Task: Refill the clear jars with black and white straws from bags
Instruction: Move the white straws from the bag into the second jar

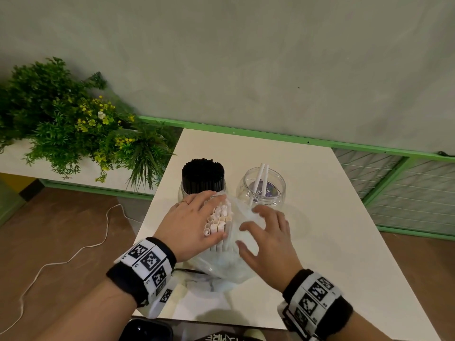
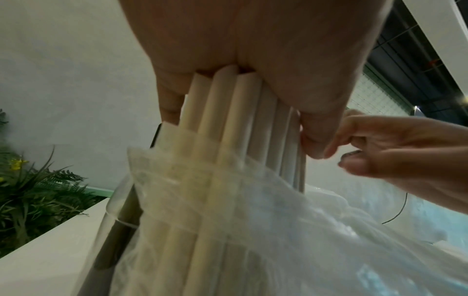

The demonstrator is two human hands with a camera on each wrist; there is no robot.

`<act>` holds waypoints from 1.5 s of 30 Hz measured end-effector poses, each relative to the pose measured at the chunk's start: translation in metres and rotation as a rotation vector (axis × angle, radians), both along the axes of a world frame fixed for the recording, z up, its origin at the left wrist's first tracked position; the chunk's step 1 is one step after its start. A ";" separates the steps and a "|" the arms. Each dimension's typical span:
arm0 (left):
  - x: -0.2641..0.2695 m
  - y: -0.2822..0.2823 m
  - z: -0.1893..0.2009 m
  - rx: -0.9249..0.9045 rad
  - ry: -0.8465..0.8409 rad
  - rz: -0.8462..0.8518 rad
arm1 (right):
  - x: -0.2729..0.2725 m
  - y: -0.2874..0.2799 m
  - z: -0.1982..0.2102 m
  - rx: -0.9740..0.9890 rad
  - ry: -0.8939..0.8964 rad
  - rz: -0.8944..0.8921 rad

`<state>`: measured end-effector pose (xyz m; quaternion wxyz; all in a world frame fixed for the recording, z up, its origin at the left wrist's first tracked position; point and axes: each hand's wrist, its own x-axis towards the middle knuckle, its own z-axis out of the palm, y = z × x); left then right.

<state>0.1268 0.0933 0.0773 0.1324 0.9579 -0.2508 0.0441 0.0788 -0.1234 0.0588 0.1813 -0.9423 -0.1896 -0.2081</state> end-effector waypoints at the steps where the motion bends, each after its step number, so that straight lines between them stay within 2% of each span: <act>1: 0.000 -0.001 0.000 0.001 -0.001 0.001 | 0.005 0.002 0.001 0.018 0.041 -0.051; 4: -0.002 -0.002 -0.001 -0.011 -0.003 0.000 | 0.026 0.005 -0.001 0.047 0.240 -0.073; 6: -0.003 -0.001 -0.001 -0.025 -0.007 -0.008 | 0.041 0.004 -0.002 0.157 0.355 -0.015; 9: -0.005 0.000 -0.001 -0.040 -0.006 -0.021 | 0.053 0.005 0.005 0.407 0.322 0.060; 13: -0.008 0.000 0.001 -0.035 -0.005 -0.011 | 0.059 0.009 0.011 0.617 0.334 0.168; 17: -0.011 -0.001 0.002 -0.030 -0.016 -0.011 | 0.067 0.012 0.003 0.767 0.470 0.097; 24: -0.013 0.000 0.002 -0.020 0.002 0.006 | 0.079 0.017 -0.025 0.430 0.711 0.027; 28: -0.013 0.000 0.002 -0.021 0.013 0.007 | 0.077 0.015 -0.031 0.069 0.663 0.076; 31: -0.013 -0.001 0.002 -0.018 0.006 -0.010 | 0.071 0.012 -0.048 -0.238 0.516 0.070; 33: -0.014 -0.002 0.002 -0.023 0.012 -0.003 | 0.066 0.007 -0.054 -0.224 0.355 0.076; 35: -0.014 -0.001 0.001 -0.034 0.018 0.010 | 0.059 0.001 -0.048 0.004 0.233 0.119; 37: -0.012 0.002 0.002 -0.028 0.027 0.024 | 0.048 -0.004 -0.039 0.209 0.241 0.174; 39: -0.010 0.002 0.005 0.002 0.018 0.042 | 0.037 -0.003 -0.033 0.167 0.322 0.197; 42: -0.012 -0.009 0.010 0.072 -0.055 0.001 | 0.034 0.004 -0.031 -0.046 0.438 0.154; 45: -0.011 -0.020 0.011 0.131 -0.067 -0.055 | 0.040 0.009 -0.034 -0.132 0.448 0.102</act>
